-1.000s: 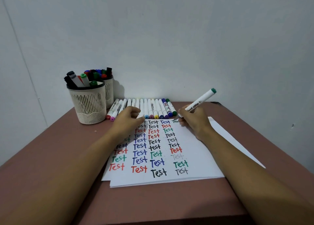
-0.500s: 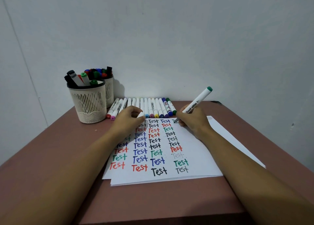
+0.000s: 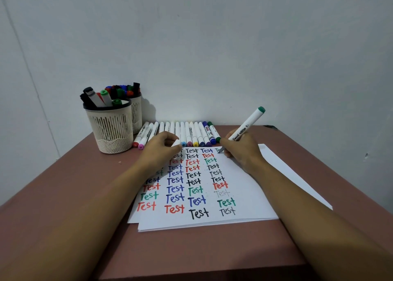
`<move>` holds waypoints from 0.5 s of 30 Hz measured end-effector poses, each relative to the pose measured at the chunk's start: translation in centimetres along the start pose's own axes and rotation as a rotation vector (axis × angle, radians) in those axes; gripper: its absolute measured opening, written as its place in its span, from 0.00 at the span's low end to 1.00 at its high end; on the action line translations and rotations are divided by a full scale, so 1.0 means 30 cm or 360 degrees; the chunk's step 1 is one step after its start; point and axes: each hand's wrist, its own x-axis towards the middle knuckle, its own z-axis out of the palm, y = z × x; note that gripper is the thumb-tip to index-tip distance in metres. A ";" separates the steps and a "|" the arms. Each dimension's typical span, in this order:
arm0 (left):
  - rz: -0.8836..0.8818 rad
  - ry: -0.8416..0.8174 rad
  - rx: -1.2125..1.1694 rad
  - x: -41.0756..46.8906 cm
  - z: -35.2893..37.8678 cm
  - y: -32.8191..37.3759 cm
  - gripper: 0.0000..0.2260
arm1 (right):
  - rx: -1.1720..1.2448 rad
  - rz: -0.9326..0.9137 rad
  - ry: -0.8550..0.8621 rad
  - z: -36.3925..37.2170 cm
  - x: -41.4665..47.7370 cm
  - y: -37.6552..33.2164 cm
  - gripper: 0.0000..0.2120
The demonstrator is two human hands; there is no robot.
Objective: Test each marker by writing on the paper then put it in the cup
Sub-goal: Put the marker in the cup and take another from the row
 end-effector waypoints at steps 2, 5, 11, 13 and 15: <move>0.0013 0.0001 0.0015 0.000 0.000 0.001 0.09 | -0.0040 0.0000 -0.0010 -0.002 0.004 0.001 0.08; 0.0020 -0.0001 0.0026 0.001 -0.001 0.000 0.09 | -0.0053 0.0015 0.0005 -0.004 0.006 0.001 0.09; 0.0019 -0.0002 0.0038 0.001 0.000 -0.003 0.08 | -0.0033 0.0006 0.0073 -0.002 0.003 0.002 0.09; 0.0022 -0.0002 0.0049 0.000 0.000 -0.002 0.09 | -0.0132 -0.0009 0.0076 0.000 0.000 0.003 0.08; 0.0029 -0.0001 0.0058 -0.001 0.000 -0.002 0.09 | -0.0171 -0.0023 0.0087 -0.001 0.000 0.004 0.08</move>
